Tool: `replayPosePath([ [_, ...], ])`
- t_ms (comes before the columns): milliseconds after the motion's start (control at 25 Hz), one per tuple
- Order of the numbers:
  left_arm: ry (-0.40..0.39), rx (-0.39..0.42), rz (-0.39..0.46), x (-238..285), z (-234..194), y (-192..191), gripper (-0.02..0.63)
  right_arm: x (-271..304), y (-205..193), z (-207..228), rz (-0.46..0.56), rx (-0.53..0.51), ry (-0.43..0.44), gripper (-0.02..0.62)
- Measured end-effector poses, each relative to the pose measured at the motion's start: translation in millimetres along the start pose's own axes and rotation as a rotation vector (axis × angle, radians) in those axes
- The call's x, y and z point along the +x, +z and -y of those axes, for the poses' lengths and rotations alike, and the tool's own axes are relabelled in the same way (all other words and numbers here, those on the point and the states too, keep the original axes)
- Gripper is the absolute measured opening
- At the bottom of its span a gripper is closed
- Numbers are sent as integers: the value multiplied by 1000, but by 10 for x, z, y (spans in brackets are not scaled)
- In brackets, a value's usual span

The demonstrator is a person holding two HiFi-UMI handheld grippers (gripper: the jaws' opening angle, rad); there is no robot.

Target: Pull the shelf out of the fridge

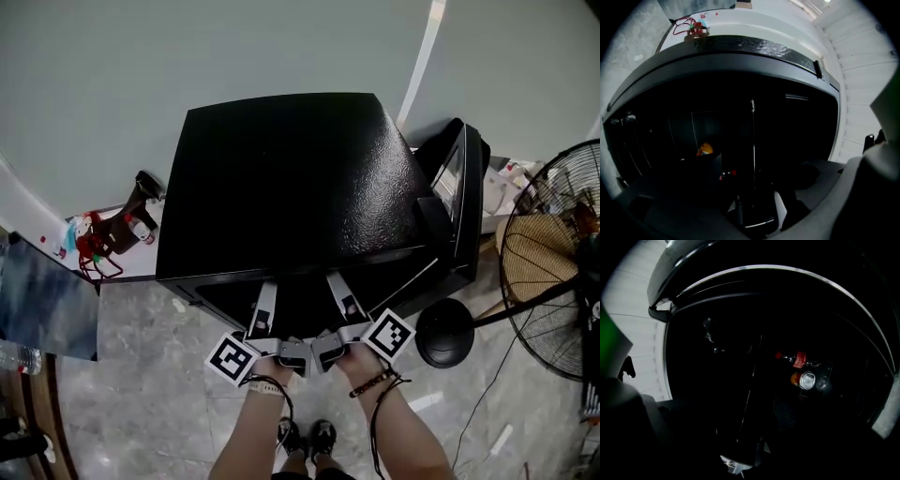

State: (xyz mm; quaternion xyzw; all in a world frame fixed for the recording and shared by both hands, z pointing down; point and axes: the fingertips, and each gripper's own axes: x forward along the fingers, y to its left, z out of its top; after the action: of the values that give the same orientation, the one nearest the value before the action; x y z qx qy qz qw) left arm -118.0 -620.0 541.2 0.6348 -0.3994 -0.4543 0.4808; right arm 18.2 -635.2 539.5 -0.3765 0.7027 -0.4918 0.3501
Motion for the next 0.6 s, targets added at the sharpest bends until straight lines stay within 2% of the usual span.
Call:
replayPosePath([
  [240,7,-53,59,185,-121,80,403,140,170,131,72,21,0,330],
  [400,42,-52,95,227,-223,118,346,202,224,202,82,31,9,328],
  [520,35,-62,114,289,-251,162,316,287,273,199,90,37,35,324],
  [560,34,-66,119,310,-259,174,311,317,284,195,91,39,40,312],
  [600,34,-69,122,327,-268,187,304,345,287,196,92,43,44,274],
])
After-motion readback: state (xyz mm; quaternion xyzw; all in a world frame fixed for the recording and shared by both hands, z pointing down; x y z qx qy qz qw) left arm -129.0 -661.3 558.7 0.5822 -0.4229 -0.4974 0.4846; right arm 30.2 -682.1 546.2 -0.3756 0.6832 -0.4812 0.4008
